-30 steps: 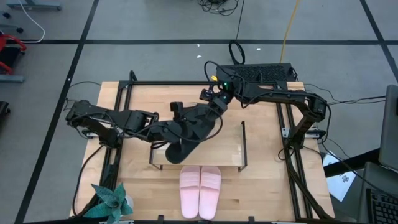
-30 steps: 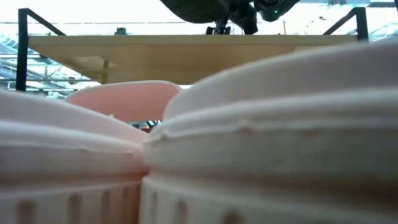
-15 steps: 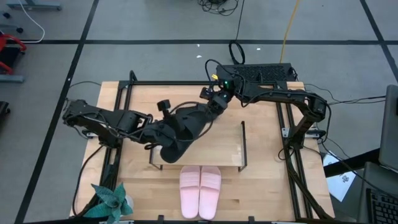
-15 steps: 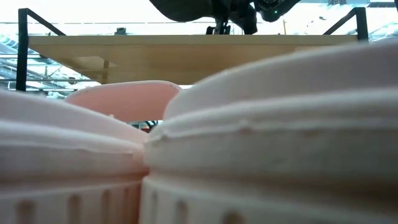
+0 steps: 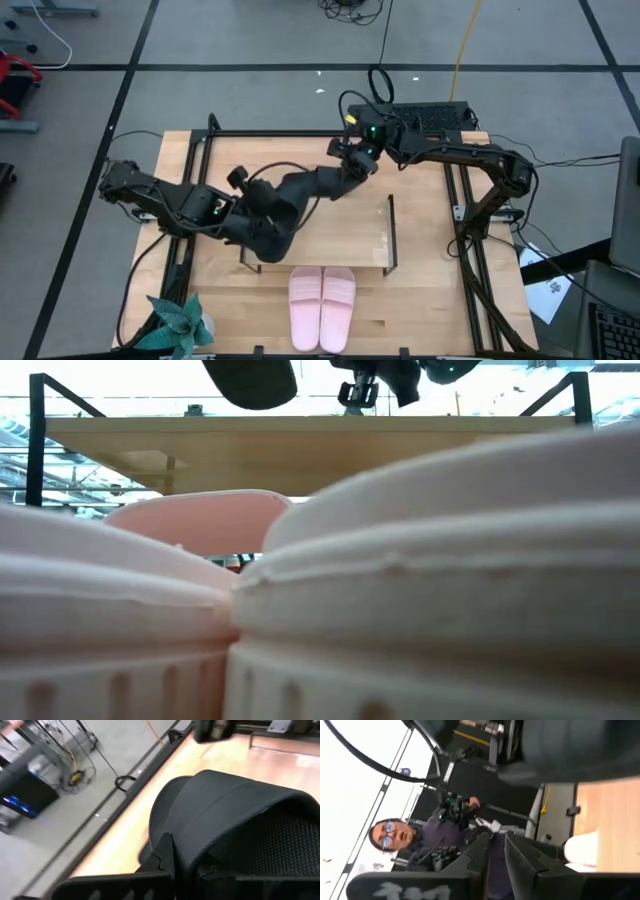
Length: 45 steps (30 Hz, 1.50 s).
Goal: Pick and place slides into the shelf
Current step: Put the top black slide on the shelf
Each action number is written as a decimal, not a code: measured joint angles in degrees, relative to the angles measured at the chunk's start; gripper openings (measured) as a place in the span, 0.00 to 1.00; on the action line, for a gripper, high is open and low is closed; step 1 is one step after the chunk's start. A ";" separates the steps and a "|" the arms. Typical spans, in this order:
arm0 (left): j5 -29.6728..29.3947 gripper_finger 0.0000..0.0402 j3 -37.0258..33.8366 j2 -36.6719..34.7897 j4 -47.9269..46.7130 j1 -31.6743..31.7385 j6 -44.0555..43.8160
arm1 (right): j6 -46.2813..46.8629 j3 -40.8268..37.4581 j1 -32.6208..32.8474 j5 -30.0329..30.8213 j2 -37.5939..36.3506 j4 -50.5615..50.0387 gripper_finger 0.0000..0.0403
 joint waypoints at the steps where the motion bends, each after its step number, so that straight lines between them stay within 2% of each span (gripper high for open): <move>1: 0.24 0.00 0.02 0.36 -0.31 -0.03 -1.67 | 0.04 0.00 -0.36 0.07 -0.16 0.35 0.13; 9: 0.38 0.00 0.02 5.48 -11.26 0.01 -16.67 | -1.32 0.00 -1.75 0.10 -1.18 1.36 0.13; 15: 0.36 0.00 0.02 9.17 -13.01 -0.28 -20.06 | -1.60 0.00 -1.83 0.03 -1.18 1.35 0.13; 20: -0.38 0.00 0.02 11.10 -20.50 -1.32 -25.89 | -2.13 0.00 -1.88 -0.31 -1.18 1.35 0.13; 29: -2.54 0.00 -1.67 11.09 -20.15 -5.10 -23.78 | -2.89 0.00 -2.17 -1.48 -1.18 1.35 0.13; 45: -3.86 0.00 -11.93 8.27 -19.99 -5.89 -26.83 | -2.71 -0.02 -2.17 -1.48 -1.18 1.35 0.13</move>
